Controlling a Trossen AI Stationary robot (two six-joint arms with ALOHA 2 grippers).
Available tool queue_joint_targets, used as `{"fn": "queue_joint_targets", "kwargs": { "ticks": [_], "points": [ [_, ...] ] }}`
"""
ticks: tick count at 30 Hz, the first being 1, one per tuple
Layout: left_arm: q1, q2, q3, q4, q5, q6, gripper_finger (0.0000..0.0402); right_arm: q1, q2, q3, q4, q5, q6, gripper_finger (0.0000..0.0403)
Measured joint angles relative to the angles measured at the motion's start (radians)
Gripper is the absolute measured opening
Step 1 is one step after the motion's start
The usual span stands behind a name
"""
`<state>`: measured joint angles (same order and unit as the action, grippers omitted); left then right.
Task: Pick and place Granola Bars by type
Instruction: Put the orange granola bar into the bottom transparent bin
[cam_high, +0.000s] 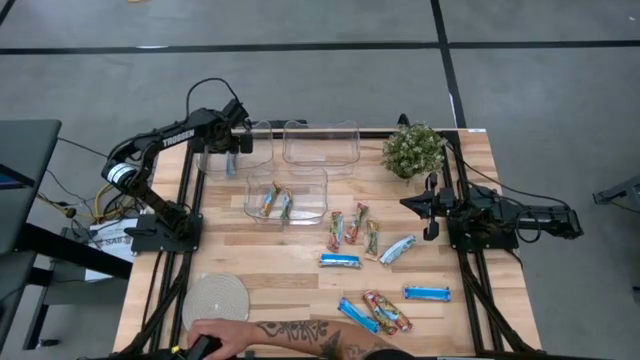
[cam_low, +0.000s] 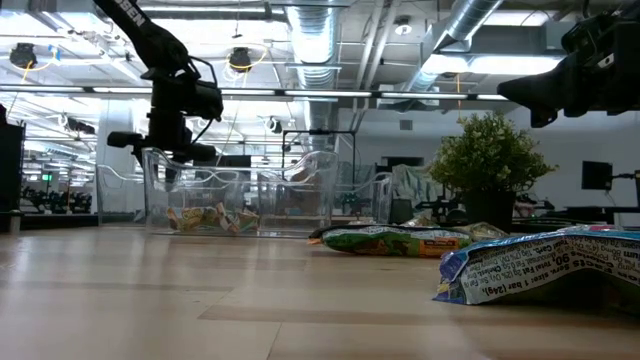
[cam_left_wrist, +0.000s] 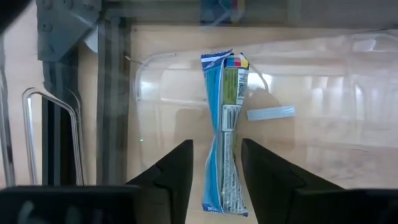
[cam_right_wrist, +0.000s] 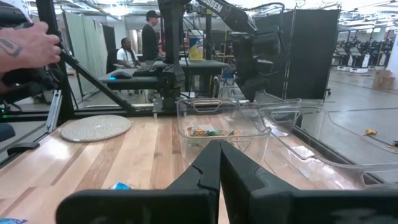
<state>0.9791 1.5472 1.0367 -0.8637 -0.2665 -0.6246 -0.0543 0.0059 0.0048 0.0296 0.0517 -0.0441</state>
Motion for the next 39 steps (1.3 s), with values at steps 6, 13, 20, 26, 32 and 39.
{"fn": "queue_joint_targets", "kwargs": {
  "ticks": [6,13,20,26,32,39],
  "points": [
    [-0.011,0.000,0.000,0.027,0.013,0.006,0.0135,0.000,0.000,0.000,0.000,0.000,0.000,0.0000],
    [-0.046,0.000,0.023,0.048,0.051,0.057,0.0135,0.000,0.000,0.000,0.000,0.000,0.000,0.0000],
    [-0.093,-0.008,0.109,0.046,0.040,0.125,0.0135,0.000,0.000,0.000,0.000,0.000,0.000,0.0000],
    [-0.167,-0.010,0.194,0.047,0.031,0.232,0.0135,0.000,0.000,0.000,0.000,0.000,0.000,0.0000],
    [-0.267,-0.010,0.269,0.052,0.026,0.335,0.0135,0.000,0.000,0.000,0.000,0.000,0.000,0.0000],
    [-0.411,-0.028,0.331,0.070,0.058,0.470,0.0135,0.000,0.000,0.000,0.000,0.000,0.000,0.0000]
  ]
}}
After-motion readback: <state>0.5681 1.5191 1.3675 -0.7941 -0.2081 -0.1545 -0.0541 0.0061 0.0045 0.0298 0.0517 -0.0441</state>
